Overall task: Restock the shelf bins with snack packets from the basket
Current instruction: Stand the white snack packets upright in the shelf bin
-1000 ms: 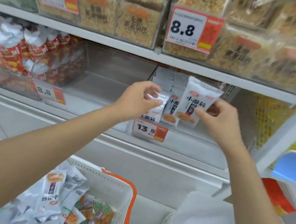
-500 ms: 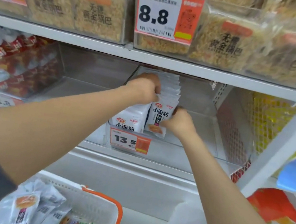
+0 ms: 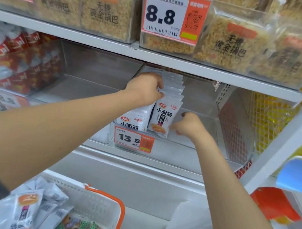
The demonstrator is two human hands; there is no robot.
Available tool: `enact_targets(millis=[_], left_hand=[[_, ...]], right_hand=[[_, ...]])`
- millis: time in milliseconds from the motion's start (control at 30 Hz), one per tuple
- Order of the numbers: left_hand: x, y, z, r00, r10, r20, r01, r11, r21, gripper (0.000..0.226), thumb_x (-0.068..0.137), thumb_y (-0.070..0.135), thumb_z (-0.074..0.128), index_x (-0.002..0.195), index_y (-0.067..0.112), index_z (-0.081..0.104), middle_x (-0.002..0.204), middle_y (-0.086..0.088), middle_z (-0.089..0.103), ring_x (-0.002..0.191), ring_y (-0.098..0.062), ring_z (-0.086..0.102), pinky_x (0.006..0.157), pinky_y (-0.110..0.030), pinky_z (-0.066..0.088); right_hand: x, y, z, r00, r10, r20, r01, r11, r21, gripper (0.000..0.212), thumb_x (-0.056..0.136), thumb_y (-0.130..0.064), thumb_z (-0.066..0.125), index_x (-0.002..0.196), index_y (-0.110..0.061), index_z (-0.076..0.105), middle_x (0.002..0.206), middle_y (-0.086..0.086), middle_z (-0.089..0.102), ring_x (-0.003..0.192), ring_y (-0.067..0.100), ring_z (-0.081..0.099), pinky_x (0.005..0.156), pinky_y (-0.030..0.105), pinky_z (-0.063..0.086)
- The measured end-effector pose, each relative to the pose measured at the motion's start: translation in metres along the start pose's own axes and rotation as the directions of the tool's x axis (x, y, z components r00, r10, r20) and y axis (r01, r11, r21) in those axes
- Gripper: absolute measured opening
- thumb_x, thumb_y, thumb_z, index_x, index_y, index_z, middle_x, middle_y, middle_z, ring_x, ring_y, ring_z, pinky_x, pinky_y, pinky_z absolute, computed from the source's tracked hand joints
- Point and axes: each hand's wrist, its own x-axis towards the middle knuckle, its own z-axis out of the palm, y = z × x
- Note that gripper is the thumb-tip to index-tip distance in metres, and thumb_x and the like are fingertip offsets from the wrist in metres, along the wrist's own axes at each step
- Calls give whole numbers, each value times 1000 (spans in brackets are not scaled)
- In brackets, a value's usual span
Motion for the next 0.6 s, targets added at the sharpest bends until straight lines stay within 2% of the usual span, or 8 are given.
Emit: enact_targets(millis=[67, 100, 167, 233, 267, 400, 500, 600], left_hand=[[-12, 1, -5, 998, 8, -57, -8, 1000, -4, 29, 89, 30, 63, 116, 19, 64, 117, -1, 63, 111, -21, 58, 93, -38, 50], [-19, 2, -9, 995, 16, -94, -18, 1000, -13, 27, 89, 27, 61, 115, 18, 63, 114, -1, 63, 108, -21, 58, 91, -38, 50], [-41, 2, -16, 983, 26, -181, -37, 998, -57, 15, 88, 22, 60, 102, 19, 61, 98, 2, 62, 94, -20, 59, 80, -38, 51], [-69, -1, -23, 970, 9, -241, -34, 994, -100, 6, 85, 17, 59, 87, 20, 55, 81, 5, 58, 78, -20, 57, 67, -37, 48], [-84, -4, -26, 968, -10, -250, -18, 994, -111, 7, 83, 16, 58, 83, 20, 52, 75, 6, 56, 73, -20, 56, 64, -36, 45], [-142, -37, -29, 978, -125, -167, 100, 984, -150, 18, 80, 21, 63, 72, 24, 48, 64, 7, 54, 65, -16, 55, 61, -34, 44], [-182, -77, -24, 972, -227, -56, 215, 962, -167, 22, 77, 16, 65, 67, 24, 47, 61, 8, 54, 64, -17, 54, 66, -34, 47], [-222, -117, -16, 950, -305, 66, 312, 936, -164, 17, 77, 14, 66, 70, 23, 53, 61, 8, 56, 62, -14, 53, 68, -34, 48]], right_hand=[[-11, 1, -11, 995, -41, -92, 36, 998, -50, 47, 81, -9, 71, 124, 1, 53, 118, 16, 61, 100, 31, 64, 82, 37, 53], [-17, 0, -15, 985, -78, -156, 67, 995, -73, 39, 82, -9, 69, 118, -4, 56, 110, 11, 61, 97, 28, 61, 74, 30, 47], [-32, -4, -17, 953, -167, -251, 159, 986, -52, 19, 81, -8, 67, 98, -11, 59, 88, 1, 58, 83, 20, 57, 62, 26, 39], [-49, -15, -11, 928, -260, -266, 279, 959, 39, 12, 79, -6, 68, 81, -13, 59, 70, -4, 55, 64, 11, 52, 51, 15, 39], [-58, -21, -6, 916, -311, -252, 336, 940, 64, 13, 79, -5, 69, 77, -13, 59, 66, -4, 55, 59, 8, 50, 50, 12, 38], [-85, -42, 28, 860, -505, -76, 509, 858, 65, 21, 79, -8, 72, 70, -18, 56, 63, -4, 56, 54, 4, 48, 56, 18, 42], [-94, -48, 60, 808, -587, 56, 590, 802, -96, 22, 77, -18, 73, 67, -24, 54, 61, -11, 57, 58, 5, 53, 62, 28, 46], [-109, -60, 84, 729, -669, 142, 684, 720, -121, 22, 79, -18, 71, 68, -26, 54, 61, -13, 55, 61, 7, 53, 61, 23, 42]])
